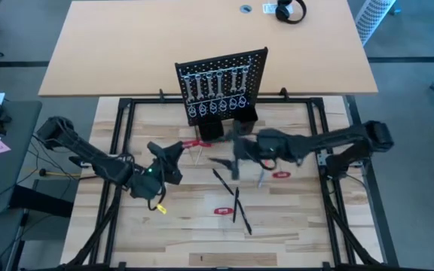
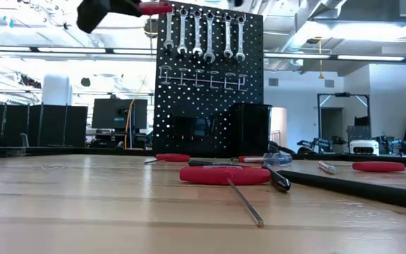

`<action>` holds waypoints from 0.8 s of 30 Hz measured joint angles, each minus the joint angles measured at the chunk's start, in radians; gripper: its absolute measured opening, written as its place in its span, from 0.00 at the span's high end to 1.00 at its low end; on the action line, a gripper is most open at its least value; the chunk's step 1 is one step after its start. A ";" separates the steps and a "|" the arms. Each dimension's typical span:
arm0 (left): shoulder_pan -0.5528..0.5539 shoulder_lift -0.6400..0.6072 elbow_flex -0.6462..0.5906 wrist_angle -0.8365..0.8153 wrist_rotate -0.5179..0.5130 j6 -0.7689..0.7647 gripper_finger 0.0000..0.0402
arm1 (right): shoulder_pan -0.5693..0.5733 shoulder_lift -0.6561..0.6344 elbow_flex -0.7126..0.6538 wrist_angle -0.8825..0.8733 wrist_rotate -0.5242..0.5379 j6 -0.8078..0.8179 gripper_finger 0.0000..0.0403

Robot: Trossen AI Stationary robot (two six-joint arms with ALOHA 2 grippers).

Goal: Hang tools onto peg board
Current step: Hang the allen wrench on the peg board

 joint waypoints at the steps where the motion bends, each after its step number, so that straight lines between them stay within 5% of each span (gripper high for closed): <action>1: -0.010 0.000 0.000 -0.002 -0.014 0.002 0.86 | -0.017 0.024 0.030 0.001 0.000 0.017 0.33; 11: -0.051 0.000 0.000 -0.002 -0.044 0.057 0.86 | -0.152 0.234 0.240 -0.068 -0.255 0.327 0.33; 18: -0.051 0.000 0.000 -0.004 -0.046 0.060 0.87 | -0.165 0.323 0.308 -0.089 -0.352 0.323 0.34; 24: -0.050 0.000 0.000 -0.012 -0.046 0.055 0.86 | -0.142 0.320 0.316 -0.089 -0.358 0.294 0.46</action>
